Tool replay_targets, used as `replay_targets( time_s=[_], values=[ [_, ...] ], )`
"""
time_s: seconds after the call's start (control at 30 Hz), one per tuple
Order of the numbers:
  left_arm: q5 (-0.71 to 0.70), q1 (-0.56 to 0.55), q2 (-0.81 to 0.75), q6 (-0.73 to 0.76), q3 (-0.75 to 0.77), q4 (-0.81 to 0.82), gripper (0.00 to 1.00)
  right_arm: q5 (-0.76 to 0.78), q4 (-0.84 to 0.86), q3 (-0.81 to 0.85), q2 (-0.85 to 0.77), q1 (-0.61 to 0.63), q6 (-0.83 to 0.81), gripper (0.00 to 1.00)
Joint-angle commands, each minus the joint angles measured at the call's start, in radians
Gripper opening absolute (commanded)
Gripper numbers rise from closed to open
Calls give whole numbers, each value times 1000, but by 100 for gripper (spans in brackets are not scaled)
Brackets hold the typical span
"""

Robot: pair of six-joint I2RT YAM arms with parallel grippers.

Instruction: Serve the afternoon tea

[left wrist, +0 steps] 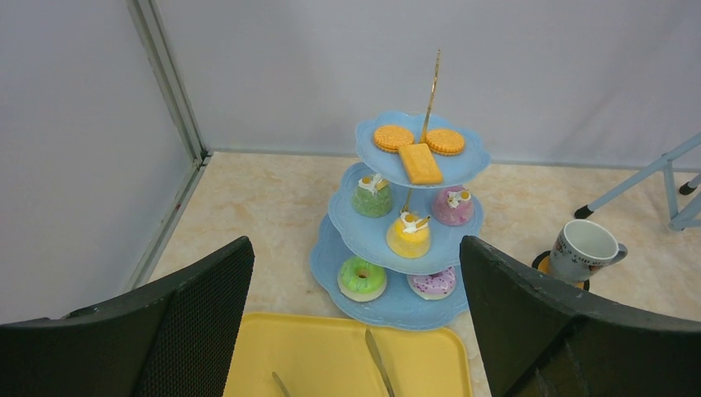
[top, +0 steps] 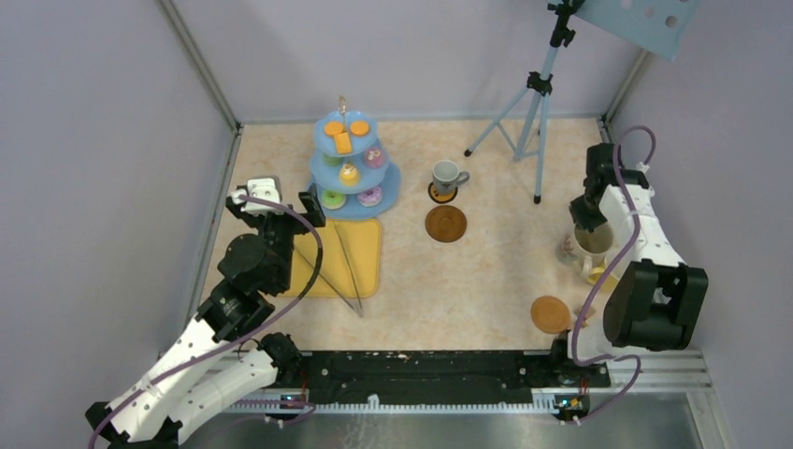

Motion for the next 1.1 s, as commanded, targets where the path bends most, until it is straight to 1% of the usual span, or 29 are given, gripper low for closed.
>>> replay_targets(
  time_s=[0.0,0.07,0.1,0.2,0.23,0.27,0.37,0.43,0.53,0.63,0.77,0.9,1.07],
  values=[
    [10,1,11,-8,10,14,99,-64,211,28,-127,104,-251,0],
    [8,1,12,-6,10,12,99,-67,237,49,-163,180,-352,0],
    [7,2,13,-5,11,14,99,-105,253,57,-175,208,-409,0],
    [3,1,14,-3,10,13,99,-322,320,58,-208,281,-642,0],
    [2,2,14,-3,9,13,99,-375,335,58,-214,342,-724,0],
    [1,1,16,-2,9,15,99,-401,348,54,-218,396,-849,0],
    [4,1,18,-2,10,14,99,-349,303,85,-189,586,-1101,0],
    [5,2,19,-2,9,14,99,-341,207,170,-105,673,-1194,0],
    [3,2,21,0,9,15,99,-246,74,324,62,754,-1235,0],
    [0,2,17,1,10,13,99,-182,62,415,168,797,-1234,0],
    [-8,2,11,3,8,15,99,-176,15,553,278,822,-1233,0],
    [-4,2,4,4,9,17,99,-173,-89,719,418,834,-1217,0],
    [-6,2,-5,3,9,17,99,-139,-143,810,505,851,-1181,0]
  ],
)
